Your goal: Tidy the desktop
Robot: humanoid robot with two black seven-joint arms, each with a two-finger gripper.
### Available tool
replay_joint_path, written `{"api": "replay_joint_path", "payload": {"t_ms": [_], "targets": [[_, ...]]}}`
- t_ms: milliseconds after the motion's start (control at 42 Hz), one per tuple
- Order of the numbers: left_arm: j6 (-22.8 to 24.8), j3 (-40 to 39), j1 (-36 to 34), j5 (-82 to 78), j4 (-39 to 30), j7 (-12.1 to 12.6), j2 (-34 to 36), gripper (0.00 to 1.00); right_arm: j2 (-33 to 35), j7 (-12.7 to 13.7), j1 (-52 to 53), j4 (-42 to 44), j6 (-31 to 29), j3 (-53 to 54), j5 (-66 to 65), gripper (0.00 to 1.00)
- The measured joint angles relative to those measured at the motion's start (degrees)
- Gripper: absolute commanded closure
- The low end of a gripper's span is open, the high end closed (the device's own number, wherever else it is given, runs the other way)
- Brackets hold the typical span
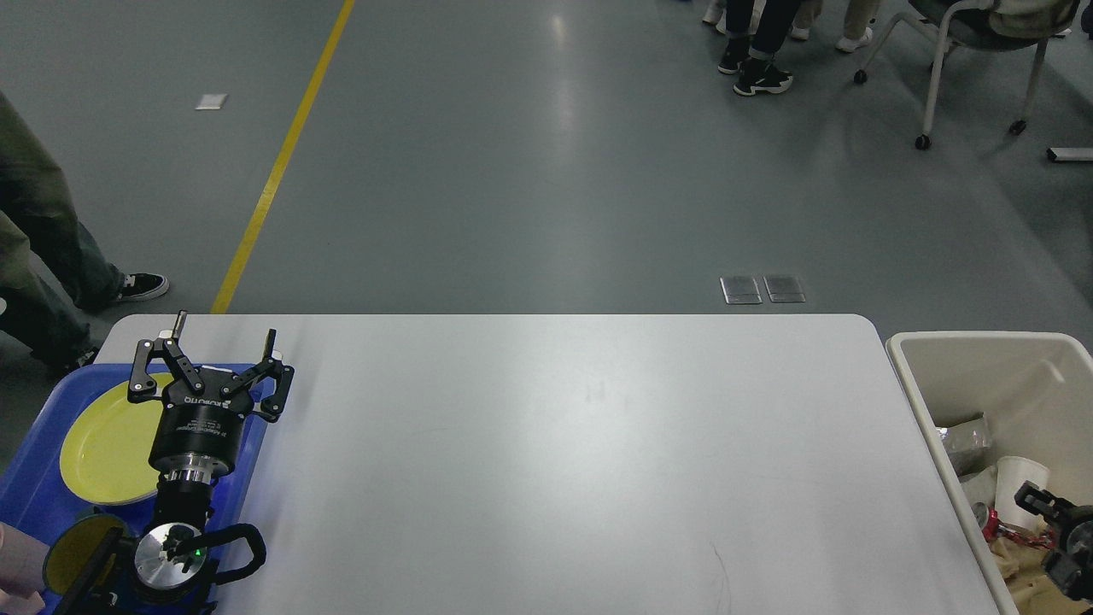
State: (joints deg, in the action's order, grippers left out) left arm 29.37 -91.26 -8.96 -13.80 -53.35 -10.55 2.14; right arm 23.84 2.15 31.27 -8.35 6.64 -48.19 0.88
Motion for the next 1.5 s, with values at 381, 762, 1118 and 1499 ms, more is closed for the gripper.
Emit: {"api": "replay_joint_path", "payload": {"t_ms": [381, 762, 1118, 1499], "targets": [[0.00, -0.04, -0.01, 0.01, 0.00, 0.09, -0.01, 0.04, 9.11, -9.90, 19.07, -9.52, -13.45, 7.79, 0.31, 0.00], [0.00, -0.02, -0.01, 0.00, 0.00, 0.10, -0.01, 0.04, 15.43, -10.05, 27.83, -18.67, -19.34, 59.44, 1.25, 0.00], [0.03, -0.04, -0.01, 0.00, 0.00, 0.01, -0.01, 0.04, 9.67, -10.52, 7.43, -34.41, -19.84, 99.43, 0.87, 0.00], [0.06, 0.00, -0.01, 0.00, 0.00, 0.00, 0.00, 0.04, -6.71, -26.25, -8.57, -33.91, -17.85, 114.87, -18.95, 0.00]]}}
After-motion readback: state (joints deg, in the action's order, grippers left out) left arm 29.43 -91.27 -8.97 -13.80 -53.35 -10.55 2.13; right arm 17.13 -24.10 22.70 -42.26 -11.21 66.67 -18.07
